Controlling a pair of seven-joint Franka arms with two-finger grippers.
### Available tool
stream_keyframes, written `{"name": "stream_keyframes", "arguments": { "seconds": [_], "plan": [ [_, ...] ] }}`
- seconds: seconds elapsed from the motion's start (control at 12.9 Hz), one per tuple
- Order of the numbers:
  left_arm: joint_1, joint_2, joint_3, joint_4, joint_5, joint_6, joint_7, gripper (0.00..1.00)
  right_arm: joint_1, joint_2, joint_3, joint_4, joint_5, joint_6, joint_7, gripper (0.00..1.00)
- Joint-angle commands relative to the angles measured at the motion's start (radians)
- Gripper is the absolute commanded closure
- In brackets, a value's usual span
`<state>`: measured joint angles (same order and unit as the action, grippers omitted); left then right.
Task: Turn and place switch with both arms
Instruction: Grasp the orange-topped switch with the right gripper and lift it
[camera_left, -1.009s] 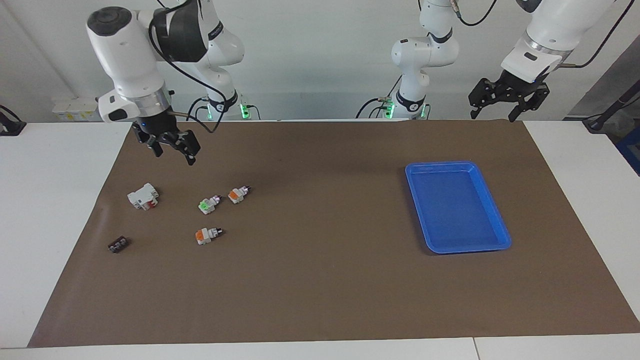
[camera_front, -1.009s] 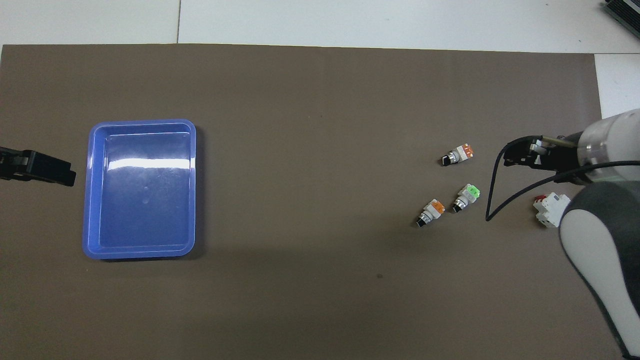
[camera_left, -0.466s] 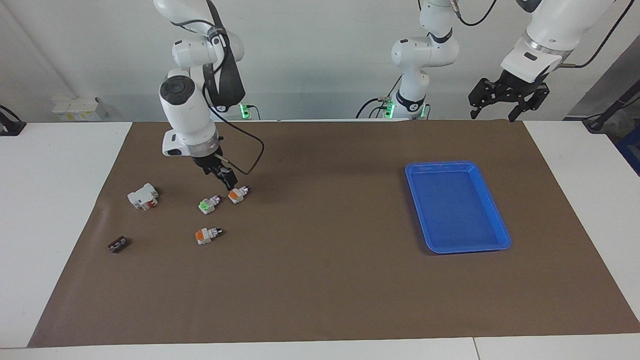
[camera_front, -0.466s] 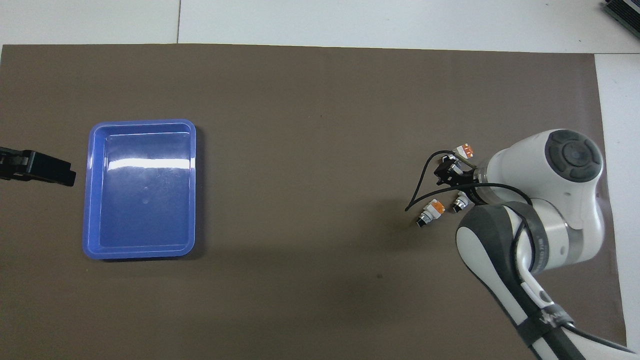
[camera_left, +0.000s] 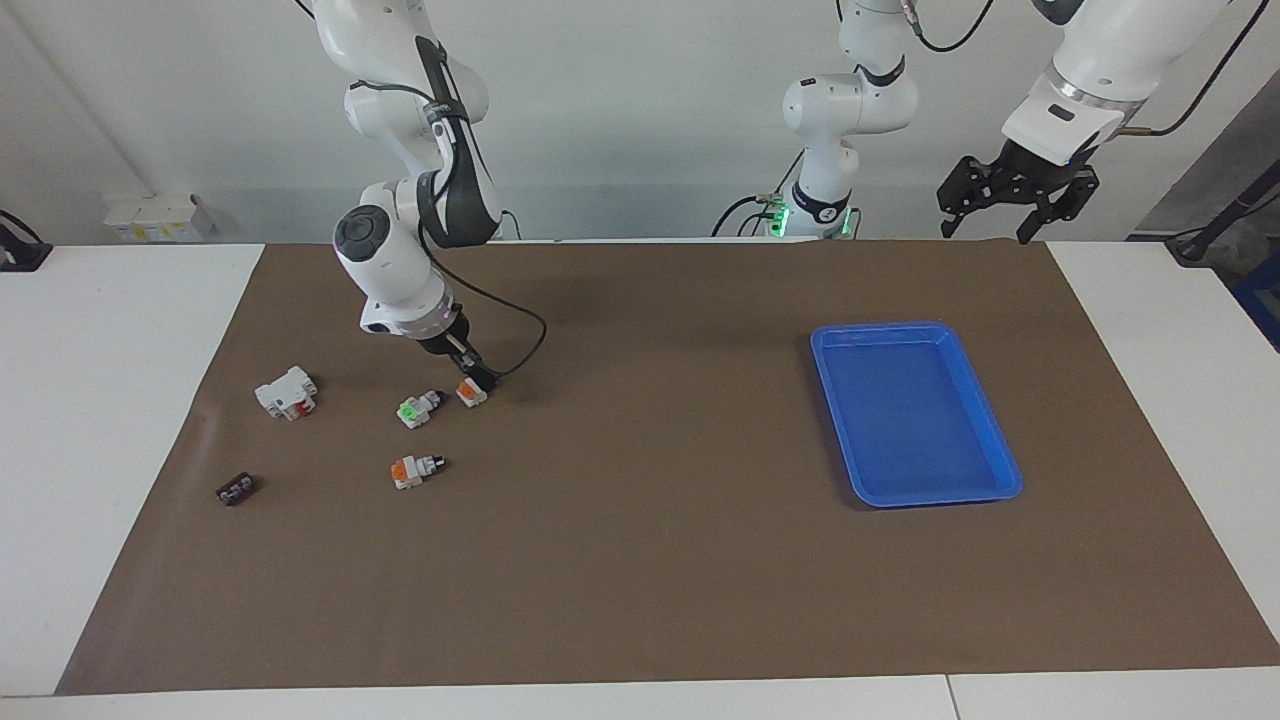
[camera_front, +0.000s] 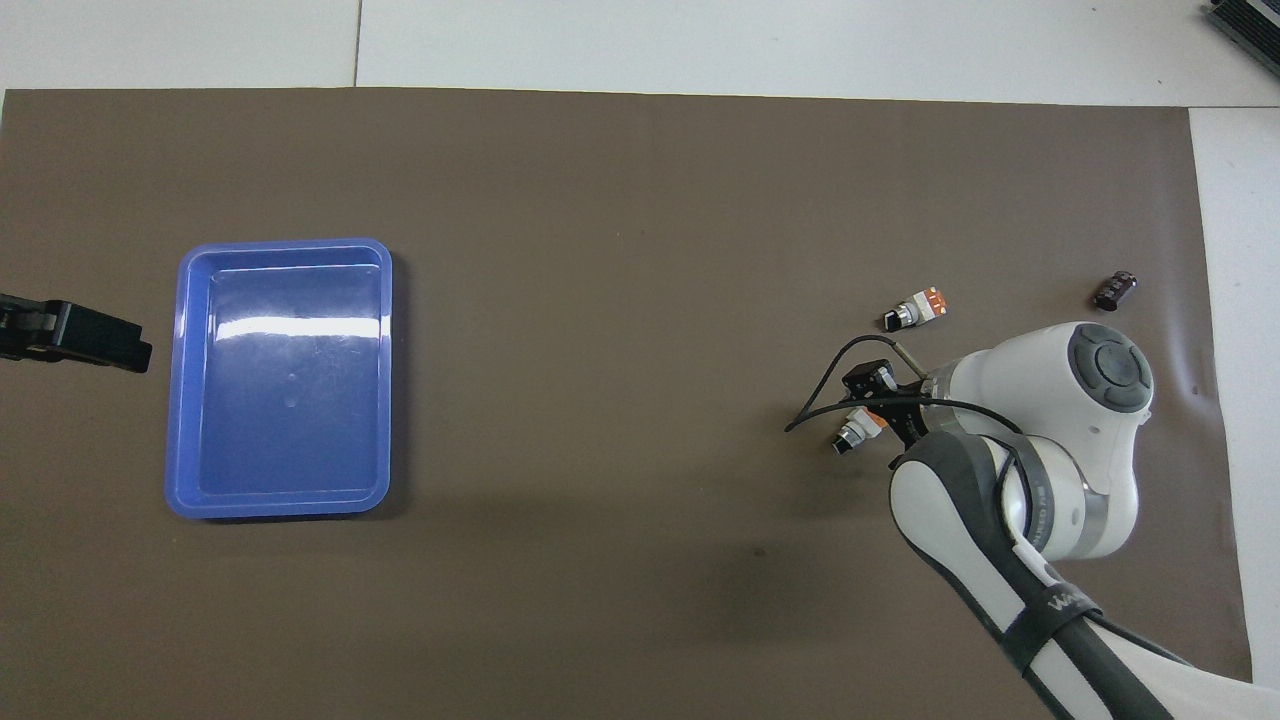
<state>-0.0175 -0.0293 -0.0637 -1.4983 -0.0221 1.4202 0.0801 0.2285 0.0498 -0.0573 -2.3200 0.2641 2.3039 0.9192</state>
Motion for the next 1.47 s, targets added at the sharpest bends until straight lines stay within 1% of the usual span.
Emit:
{"name": "stream_keyframes", "arguments": {
  "seconds": [0.0, 0.16, 0.23, 0.31, 0.39, 0.47, 0.62, 0.7, 0.78, 0.85, 1.01, 1.09, 1.16, 1.24, 1.32, 1.4],
  "plan": [
    [-0.007, -0.027, 0.001, -0.030, 0.019, 0.003, -0.003, 0.00, -0.012, 0.019, 0.005, -0.055, 0.026, 0.104, 0.001, 0.00],
    [-0.006, -0.027, 0.001, -0.031, 0.019, 0.011, -0.005, 0.00, -0.012, 0.050, 0.005, -0.061, 0.027, 0.153, 0.001, 0.00],
    [-0.006, -0.024, 0.002, -0.022, 0.019, 0.013, -0.006, 0.00, -0.014, 0.053, 0.005, -0.064, 0.027, 0.160, 0.000, 0.03],
    [-0.010, -0.024, 0.002, -0.023, 0.019, 0.014, -0.003, 0.00, -0.012, 0.053, 0.005, -0.065, 0.027, 0.161, -0.003, 0.31],
    [-0.010, -0.023, 0.001, -0.019, 0.016, 0.022, 0.000, 0.00, -0.012, 0.056, 0.005, -0.065, 0.027, 0.161, -0.011, 0.62],
    [-0.009, -0.023, -0.001, -0.019, 0.008, 0.038, 0.001, 0.00, -0.011, 0.058, 0.005, -0.064, 0.027, 0.160, -0.038, 1.00],
    [-0.012, -0.018, -0.005, -0.014, 0.001, 0.045, 0.006, 0.00, -0.002, 0.064, 0.007, -0.042, 0.038, 0.134, -0.053, 1.00],
    [-0.009, -0.017, -0.004, -0.013, -0.034, 0.043, 0.006, 0.00, -0.003, 0.068, 0.005, -0.017, 0.075, 0.093, -0.057, 1.00],
    [-0.004, -0.018, 0.002, -0.007, -0.089, 0.039, 0.003, 0.00, -0.014, 0.074, 0.005, 0.023, 0.108, 0.033, -0.059, 1.00],
    [-0.001, -0.024, 0.004, -0.011, -0.105, 0.029, 0.006, 0.00, -0.015, 0.071, 0.005, 0.059, 0.136, -0.022, -0.059, 1.00],
    [-0.002, -0.026, 0.004, -0.013, -0.125, 0.029, 0.000, 0.00, -0.014, 0.061, 0.005, 0.163, 0.216, -0.185, -0.049, 1.00],
    [-0.001, -0.029, 0.004, -0.017, -0.152, 0.022, 0.000, 0.00, -0.014, 0.062, 0.005, 0.215, 0.290, -0.237, -0.028, 1.00],
    [-0.001, -0.034, 0.005, -0.019, -0.171, 0.007, -0.002, 0.00, 0.000, 0.062, 0.005, 0.269, 0.375, -0.268, 0.049, 1.00],
    [-0.001, -0.038, 0.004, -0.020, -0.176, 0.005, -0.002, 0.00, 0.008, 0.062, 0.010, 0.322, 0.401, -0.293, 0.140, 1.00],
    [-0.002, -0.043, 0.004, -0.025, -0.180, 0.005, 0.000, 0.00, 0.037, 0.064, 0.029, 0.370, 0.423, -0.317, 0.220, 1.00],
    [-0.002, -0.046, 0.004, -0.039, -0.221, 0.012, 0.000, 0.00, 0.061, 0.064, 0.042, 0.408, 0.470, -0.316, 0.299, 1.00]
  ]
}}
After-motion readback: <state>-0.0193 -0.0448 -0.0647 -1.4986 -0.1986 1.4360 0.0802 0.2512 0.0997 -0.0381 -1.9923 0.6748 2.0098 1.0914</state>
